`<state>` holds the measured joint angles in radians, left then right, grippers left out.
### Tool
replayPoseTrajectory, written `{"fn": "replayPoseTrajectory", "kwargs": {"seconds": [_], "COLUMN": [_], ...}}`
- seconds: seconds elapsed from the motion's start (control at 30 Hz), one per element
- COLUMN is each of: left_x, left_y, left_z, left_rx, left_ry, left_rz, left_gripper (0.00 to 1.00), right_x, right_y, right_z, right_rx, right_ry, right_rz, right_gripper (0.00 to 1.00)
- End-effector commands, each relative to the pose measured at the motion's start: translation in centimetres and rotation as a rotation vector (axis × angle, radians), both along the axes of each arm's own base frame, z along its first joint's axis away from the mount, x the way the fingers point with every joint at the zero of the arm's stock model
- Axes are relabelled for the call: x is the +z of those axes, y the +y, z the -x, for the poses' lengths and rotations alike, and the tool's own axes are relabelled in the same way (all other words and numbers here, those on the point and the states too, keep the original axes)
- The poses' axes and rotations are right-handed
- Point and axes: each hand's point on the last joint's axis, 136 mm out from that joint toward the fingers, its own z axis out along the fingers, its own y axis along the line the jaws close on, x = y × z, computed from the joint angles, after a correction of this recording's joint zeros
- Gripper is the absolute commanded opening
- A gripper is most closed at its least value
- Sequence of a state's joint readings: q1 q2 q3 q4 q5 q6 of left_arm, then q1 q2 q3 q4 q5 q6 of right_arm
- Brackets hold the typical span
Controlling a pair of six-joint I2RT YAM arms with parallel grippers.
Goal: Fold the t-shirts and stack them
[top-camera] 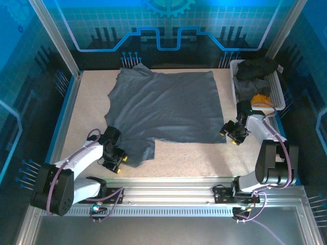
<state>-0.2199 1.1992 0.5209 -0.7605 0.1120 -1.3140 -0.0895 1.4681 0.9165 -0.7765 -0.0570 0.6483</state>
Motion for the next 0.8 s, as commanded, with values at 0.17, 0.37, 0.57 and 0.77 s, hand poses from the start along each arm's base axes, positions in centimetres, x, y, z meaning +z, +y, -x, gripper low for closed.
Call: {"fn": "replayPoseTrajectory", "kwargs": {"seconds": [0.17,0.37,0.57,0.77], "left_x": [0.2,-0.8,0.2,1.4], "left_y": [-1.9,-1.1,-0.5,-0.1], "left_z": [-4.3,-4.5,-3.7,0.2], "left_rx": [0.022,-0.001,-0.036,-0.031], "left_ry": [-0.122,-0.135,-0.136,-0.057], "left_rz": [0.014,-0.033,-0.057,-0.039], "left_gripper": [0.45,0.15,0.0,0.0], "right_x": [-2.2,-4.2,-4.9,-3.8], "right_y": [0.1,0.5,0.8,0.1], "right_z": [1.2,0.3,0.7,1.9], "right_rx": [-0.057,-0.078,-0.094,-0.089], "right_ry": [0.034,0.08,0.117,0.139], "right_rz": [-0.058,-0.088,-0.069,0.016], "right_gripper": [0.57,0.46,0.22,0.0]}}
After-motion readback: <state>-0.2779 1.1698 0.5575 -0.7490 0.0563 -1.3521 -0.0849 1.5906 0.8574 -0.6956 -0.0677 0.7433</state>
